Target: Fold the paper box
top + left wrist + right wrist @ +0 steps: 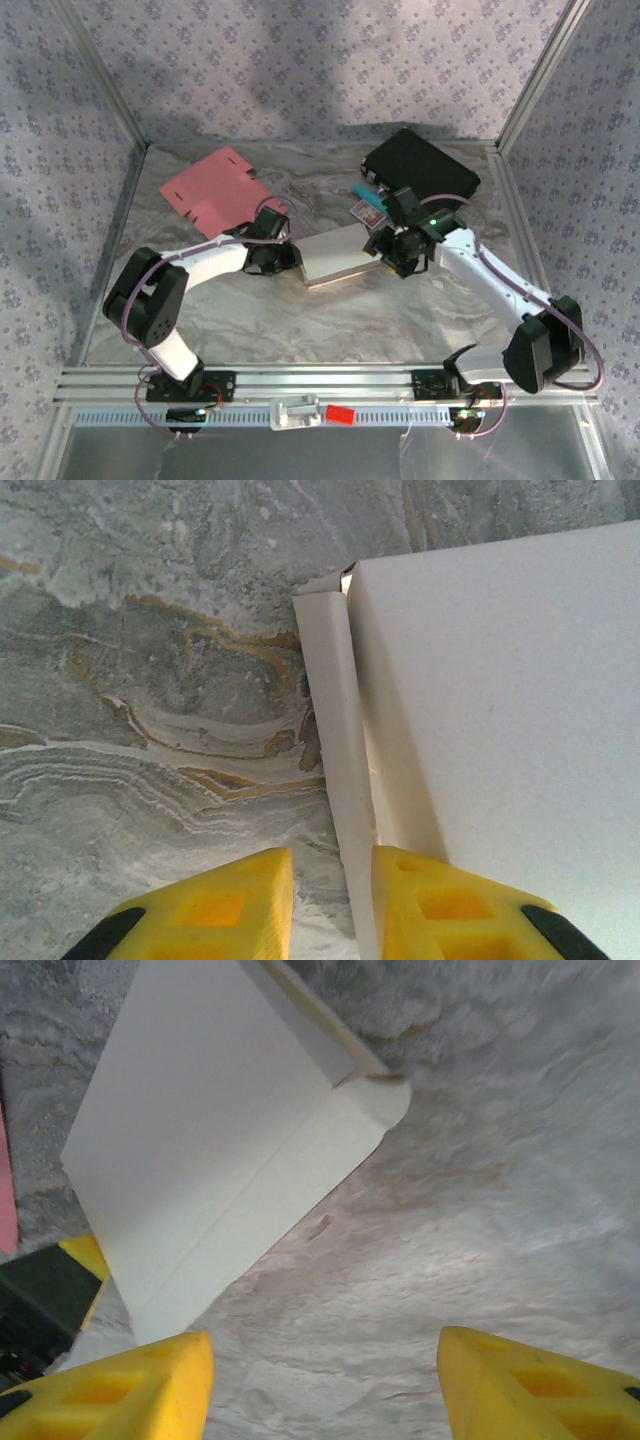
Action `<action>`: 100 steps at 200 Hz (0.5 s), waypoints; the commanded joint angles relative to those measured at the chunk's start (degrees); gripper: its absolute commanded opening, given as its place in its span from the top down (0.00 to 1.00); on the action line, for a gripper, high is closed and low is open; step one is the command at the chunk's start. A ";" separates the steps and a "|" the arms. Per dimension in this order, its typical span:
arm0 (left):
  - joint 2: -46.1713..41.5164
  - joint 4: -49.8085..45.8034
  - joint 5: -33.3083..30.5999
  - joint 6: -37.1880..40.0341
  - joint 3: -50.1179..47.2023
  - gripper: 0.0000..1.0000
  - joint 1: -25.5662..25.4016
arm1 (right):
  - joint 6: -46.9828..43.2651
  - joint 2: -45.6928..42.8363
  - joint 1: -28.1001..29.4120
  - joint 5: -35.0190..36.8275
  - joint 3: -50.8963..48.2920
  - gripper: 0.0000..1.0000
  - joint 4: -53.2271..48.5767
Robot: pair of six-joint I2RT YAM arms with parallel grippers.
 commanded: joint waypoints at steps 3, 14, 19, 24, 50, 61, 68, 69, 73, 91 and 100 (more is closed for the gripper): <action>0.80 -0.49 0.11 1.06 2.01 0.73 -0.30 | -16.67 0.34 -6.23 -2.53 2.06 0.38 -0.35; 0.91 -0.69 0.04 1.10 2.19 0.74 -0.28 | -21.11 2.54 -9.10 -5.73 2.75 0.38 3.48; 0.92 -0.71 0.11 1.19 2.27 0.73 -0.30 | -25.13 4.10 -10.22 -7.12 2.97 0.38 4.38; 0.99 -0.88 0.05 1.22 2.35 0.73 -0.24 | -28.14 5.85 -11.22 -9.09 4.82 0.38 4.99; 1.06 -1.37 0.07 1.50 2.62 0.73 -0.32 | -37.94 16.39 -12.77 -14.28 10.77 0.43 3.42; 1.13 -1.48 0.11 1.57 2.70 0.73 -0.32 | -40.70 19.32 -12.40 -14.86 12.39 0.44 3.09; 1.12 -1.58 0.07 1.59 2.68 0.74 -0.25 | -41.92 20.62 -12.11 -15.30 12.78 0.44 3.45; 1.14 -1.58 0.09 1.59 2.65 0.74 -0.24 | -42.09 20.79 -12.11 -15.39 12.83 0.44 3.55; 1.12 -1.62 0.02 1.60 2.71 0.73 -0.30 | -42.71 21.57 -11.96 -15.78 13.10 0.44 3.67; 1.15 -1.67 -0.06 1.67 2.79 0.74 -0.26 | -45.06 24.53 -11.65 -15.55 14.02 0.47 3.11; 1.24 -1.67 -0.09 1.65 2.76 0.74 -0.30 | -45.75 25.47 -11.62 -15.87 13.99 0.48 3.47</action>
